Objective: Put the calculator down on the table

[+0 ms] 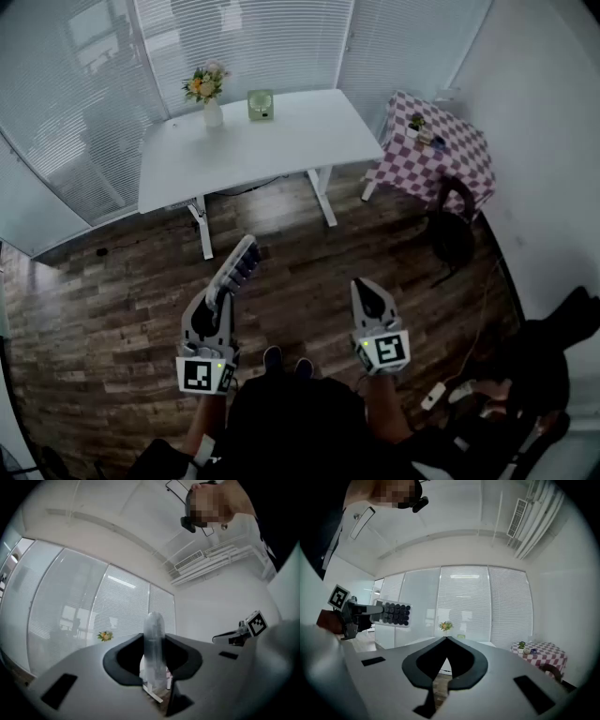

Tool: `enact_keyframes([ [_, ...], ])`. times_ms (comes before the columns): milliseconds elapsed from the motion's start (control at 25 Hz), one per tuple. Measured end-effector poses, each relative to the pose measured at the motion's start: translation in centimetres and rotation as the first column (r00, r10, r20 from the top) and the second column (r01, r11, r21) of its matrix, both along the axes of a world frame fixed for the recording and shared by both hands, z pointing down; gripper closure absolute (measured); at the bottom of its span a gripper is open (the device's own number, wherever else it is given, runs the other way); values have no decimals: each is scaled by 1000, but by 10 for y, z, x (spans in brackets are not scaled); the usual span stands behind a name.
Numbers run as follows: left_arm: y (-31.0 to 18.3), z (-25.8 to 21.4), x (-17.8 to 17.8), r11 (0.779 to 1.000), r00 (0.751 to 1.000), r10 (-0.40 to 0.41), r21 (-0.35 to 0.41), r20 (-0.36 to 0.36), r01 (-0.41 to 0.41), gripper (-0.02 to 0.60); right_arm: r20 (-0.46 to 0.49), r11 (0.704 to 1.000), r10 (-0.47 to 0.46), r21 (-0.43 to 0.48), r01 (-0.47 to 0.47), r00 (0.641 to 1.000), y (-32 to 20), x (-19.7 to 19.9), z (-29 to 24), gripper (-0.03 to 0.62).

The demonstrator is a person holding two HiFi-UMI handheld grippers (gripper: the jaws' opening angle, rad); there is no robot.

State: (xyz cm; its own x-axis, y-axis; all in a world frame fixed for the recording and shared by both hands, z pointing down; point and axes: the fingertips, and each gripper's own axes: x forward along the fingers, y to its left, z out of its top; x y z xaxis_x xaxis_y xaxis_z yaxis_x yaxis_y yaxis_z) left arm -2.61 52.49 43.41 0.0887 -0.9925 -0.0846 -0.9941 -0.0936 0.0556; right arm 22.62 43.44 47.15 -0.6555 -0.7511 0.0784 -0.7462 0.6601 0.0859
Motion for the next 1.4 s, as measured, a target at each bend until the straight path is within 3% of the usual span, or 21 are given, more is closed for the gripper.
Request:
enact_keyframes([
  [440,-4,10,-7,1000,1000,22,-8,-19,-22,483,-27,1000,5,16,-4,1000,-4,-2,10,588],
  [680,-11,16,-15,999,998,48,17,-28,-47,483,33,1000,-9,-4,10,999,-6,-10,19,588],
  [920,-26,14,-28,994,994,102,42,-30,-101,483,24,998,67,7,-67,997,-5,-18,16,588],
  [1160,-48,22,-51,989,987,148,-13,-59,-149,483,18,994,101,-35,-100,995,-13,-39,21,588],
  [1400,-69,23,-52,985,982,174,-1,-67,-175,483,18,997,79,-10,-78,997,-27,-46,23,588],
])
